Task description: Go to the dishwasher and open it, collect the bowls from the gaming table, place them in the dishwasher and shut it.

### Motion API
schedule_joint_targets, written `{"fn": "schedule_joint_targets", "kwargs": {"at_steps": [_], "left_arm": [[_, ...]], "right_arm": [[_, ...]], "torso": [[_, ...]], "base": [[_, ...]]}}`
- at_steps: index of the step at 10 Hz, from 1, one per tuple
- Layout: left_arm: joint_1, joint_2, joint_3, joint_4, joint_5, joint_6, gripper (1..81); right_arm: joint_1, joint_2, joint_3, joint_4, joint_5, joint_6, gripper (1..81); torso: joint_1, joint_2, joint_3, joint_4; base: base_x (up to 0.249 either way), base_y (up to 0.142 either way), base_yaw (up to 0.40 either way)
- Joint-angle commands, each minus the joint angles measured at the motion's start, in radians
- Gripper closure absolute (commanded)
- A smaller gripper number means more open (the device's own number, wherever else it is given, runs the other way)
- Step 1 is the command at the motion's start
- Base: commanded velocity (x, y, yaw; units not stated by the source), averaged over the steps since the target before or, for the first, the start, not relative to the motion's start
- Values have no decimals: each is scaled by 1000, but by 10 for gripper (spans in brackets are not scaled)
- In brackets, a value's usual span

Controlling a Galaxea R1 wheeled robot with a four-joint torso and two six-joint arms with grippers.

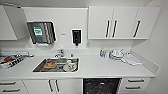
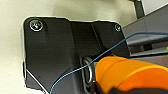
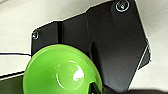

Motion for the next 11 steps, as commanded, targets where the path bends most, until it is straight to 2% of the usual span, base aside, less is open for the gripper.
{"fn": "schedule_joint_targets", "kwargs": {"at_steps": [1,3,11], "left_arm": [[-34,-13,0,2,22,0,811],[-34,-12,0,5,24,-1,811],[-31,-10,4,16,4,5,811]], "right_arm": [[53,3,6,-8,-44,0,811],[55,4,6,-8,-44,-2,811],[56,-12,26,6,-43,0,811]], "torso": [[0,0,0,0],[0,0,0,0],[1,1,0,0]], "base": [[125,0,0],[118,0,0],[0,0,0]]}}
